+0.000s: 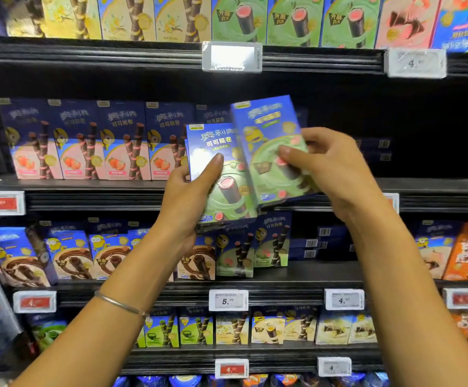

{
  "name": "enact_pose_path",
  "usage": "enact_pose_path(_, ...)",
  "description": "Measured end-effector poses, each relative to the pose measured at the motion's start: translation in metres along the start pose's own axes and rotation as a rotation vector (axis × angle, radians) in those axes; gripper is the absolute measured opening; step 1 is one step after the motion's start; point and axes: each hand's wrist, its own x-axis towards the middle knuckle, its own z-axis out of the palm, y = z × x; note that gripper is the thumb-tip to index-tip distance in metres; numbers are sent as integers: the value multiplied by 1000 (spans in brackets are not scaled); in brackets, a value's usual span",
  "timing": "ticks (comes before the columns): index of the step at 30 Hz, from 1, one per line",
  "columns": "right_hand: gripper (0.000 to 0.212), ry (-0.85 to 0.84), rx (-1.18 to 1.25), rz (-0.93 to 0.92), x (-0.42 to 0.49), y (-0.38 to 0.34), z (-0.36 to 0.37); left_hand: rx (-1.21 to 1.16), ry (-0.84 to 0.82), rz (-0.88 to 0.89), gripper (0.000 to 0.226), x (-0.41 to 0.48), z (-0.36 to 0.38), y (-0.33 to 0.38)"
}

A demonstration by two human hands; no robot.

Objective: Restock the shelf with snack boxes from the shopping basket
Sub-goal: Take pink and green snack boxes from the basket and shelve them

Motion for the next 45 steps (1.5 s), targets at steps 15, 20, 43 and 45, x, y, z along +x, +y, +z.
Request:
enact_pose_path(15,44,349,-351,56,73,67,-33,4,-8,34,34,16,-6,0)
enact_pose_path(20,47,352,-542,111,83,66,-24,13,-26,37,26,17,-5,-2)
enact_pose_path(43,44,359,-708,222,110,76,-3,28,-16,-4,47,13,-1,0)
enact_pose_path(45,45,361,-715,227,110,77,-2,31,-20,-4,47,13,-2,0)
